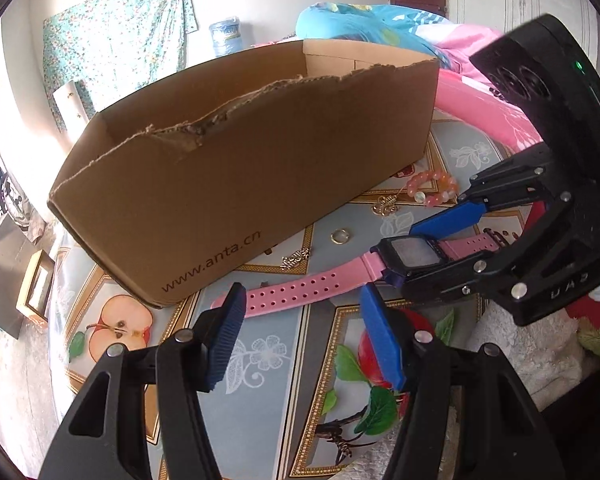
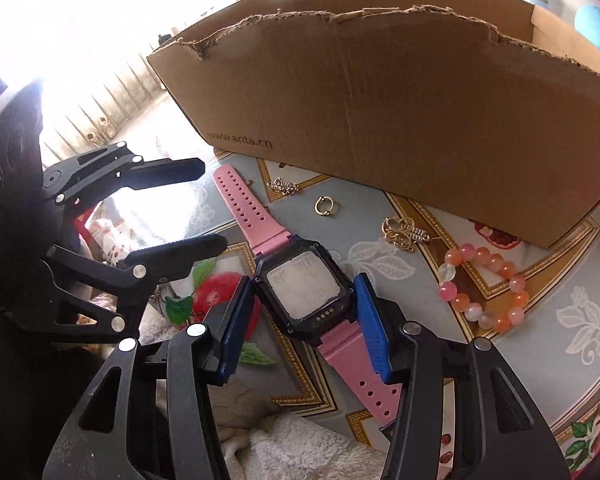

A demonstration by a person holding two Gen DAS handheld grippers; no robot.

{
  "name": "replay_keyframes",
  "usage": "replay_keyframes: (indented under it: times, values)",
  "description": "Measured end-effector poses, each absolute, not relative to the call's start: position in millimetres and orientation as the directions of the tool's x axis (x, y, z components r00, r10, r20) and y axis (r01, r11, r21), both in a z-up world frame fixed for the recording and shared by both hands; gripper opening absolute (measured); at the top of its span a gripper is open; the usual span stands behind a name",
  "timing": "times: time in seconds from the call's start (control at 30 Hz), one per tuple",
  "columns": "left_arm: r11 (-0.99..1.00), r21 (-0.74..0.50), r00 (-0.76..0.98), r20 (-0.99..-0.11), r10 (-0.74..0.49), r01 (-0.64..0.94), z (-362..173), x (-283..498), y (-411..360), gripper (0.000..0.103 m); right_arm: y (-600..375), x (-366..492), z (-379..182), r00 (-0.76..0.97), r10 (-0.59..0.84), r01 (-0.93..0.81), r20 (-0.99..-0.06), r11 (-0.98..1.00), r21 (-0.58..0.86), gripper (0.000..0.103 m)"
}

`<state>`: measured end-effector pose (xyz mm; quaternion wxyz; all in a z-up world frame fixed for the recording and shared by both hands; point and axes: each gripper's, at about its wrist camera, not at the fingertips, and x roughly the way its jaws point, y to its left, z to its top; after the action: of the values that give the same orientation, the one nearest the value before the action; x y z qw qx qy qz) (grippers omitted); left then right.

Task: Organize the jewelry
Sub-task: 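Grasp the pink smartwatch strap with the right tool and lift it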

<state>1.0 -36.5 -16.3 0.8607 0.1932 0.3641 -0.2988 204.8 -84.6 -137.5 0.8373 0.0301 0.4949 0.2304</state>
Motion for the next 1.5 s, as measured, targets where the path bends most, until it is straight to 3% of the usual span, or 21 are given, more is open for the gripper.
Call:
replay_keyframes:
  times: [0.2, 0.37, 0.47, 0.53, 0.8, 0.87, 0.93, 1.0, 1.2, 1.3, 1.5]
  values:
    - [0.682, 0.204, 0.548, -0.766, -0.336, 0.703, -29.0, -6.1, -55.9, 0.058, -122.8, 242.8, -135.5, 0.231, 0.571, -0.410, -0.788, 0.792, 0.453, 0.048]
    - [0.671, 0.242, 0.566, -0.761, -0.317, 0.701, -32.0, -7.7, -68.3, 0.055, -139.3, 259.0, -129.9, 0.132, 0.611, -0.442, -0.780, 0.741, 0.506, 0.048]
    - [0.691, 0.206, 0.546, -0.776, -0.316, 0.693, -33.1, -1.7, -70.5, 0.022, -140.4, 263.9, -122.0, 0.114, 0.617, -0.449, -0.779, 0.731, 0.514, 0.048]
    - [0.706, 0.143, 0.506, -0.795, -0.336, 0.694, -31.9, 5.3, -68.8, 0.014, -131.5, 256.6, -113.8, 0.129, 0.603, -0.458, -0.787, 0.740, 0.492, 0.048]
    - [0.775, -0.167, 0.311, -0.849, -0.428, 0.609, -27.4, 41.2, -45.8, 0.008, -129.1, 223.8, -107.5, 0.258, 0.486, -0.479, -0.835, 0.815, 0.327, 0.048]
    - [0.782, -0.217, 0.284, -0.848, -0.447, 0.584, -27.7, 47.5, -40.9, 0.008, -131.4, 211.2, -106.3, 0.304, 0.434, -0.463, -0.848, 0.845, 0.267, 0.044]
    - [0.782, -0.225, 0.278, -0.848, -0.451, 0.582, -28.4, 47.4, -39.2, 0.008, -129.5, 206.4, -106.4, 0.351, 0.369, -0.443, -0.861, 0.875, 0.195, 0.029]
    - [0.781, -0.222, 0.277, -0.850, -0.448, 0.583, -29.2, 45.6, -38.9, 0.008, -140.7, 204.6, -109.4, 0.396, 0.306, -0.406, -0.866, 0.904, 0.134, 0.021]
    - [0.782, -0.228, 0.272, -0.851, -0.449, 0.580, -27.6, 47.1, -40.3, 0.008, -138.4, 178.5, -109.3, 0.544, 0.123, -0.241, -0.830, 0.970, -0.014, 0.015]
    - [0.781, -0.221, 0.275, -0.851, -0.447, 0.584, -26.8, 47.9, -38.0, 0.008, -140.2, 166.7, -108.9, 0.570, 0.119, -0.166, -0.813, 0.986, 0.028, 0.006]
    - [0.764, -0.188, 0.317, -0.830, -0.460, 0.617, -16.7, 38.0, -38.7, 0.007, -155.7, 152.8, -94.6, 0.615, 0.126, -0.050, -0.778, 0.991, 0.122, 0.004]
